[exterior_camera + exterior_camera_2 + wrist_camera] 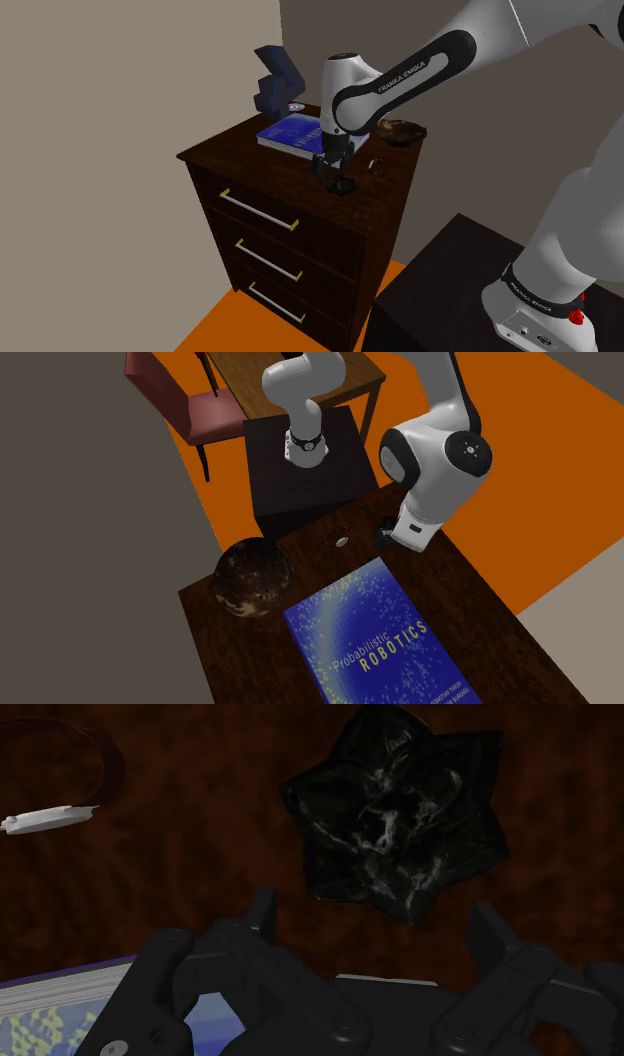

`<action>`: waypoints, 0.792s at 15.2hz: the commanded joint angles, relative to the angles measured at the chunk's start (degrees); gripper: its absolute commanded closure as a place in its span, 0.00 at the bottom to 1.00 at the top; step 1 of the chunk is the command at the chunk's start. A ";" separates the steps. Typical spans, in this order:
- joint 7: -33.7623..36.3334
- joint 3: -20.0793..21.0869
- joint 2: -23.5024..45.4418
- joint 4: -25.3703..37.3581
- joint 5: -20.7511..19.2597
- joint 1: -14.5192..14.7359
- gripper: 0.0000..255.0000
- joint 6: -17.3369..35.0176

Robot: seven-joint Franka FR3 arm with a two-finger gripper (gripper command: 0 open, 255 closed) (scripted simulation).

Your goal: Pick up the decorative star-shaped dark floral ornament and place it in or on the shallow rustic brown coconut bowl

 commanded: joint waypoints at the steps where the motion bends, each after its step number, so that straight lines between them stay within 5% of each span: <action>1: 0.16 0.03 0.45 -0.51 -0.09 0.04 0.00 1.01; 8: 0.16 0.03 0.45 -0.49 -0.10 0.04 0.00 1.00; 9: 0.16 0.03 0.45 -0.49 -0.10 0.04 1.00 1.00; 12: 0.16 0.03 0.45 -0.50 -0.10 0.04 1.00 1.00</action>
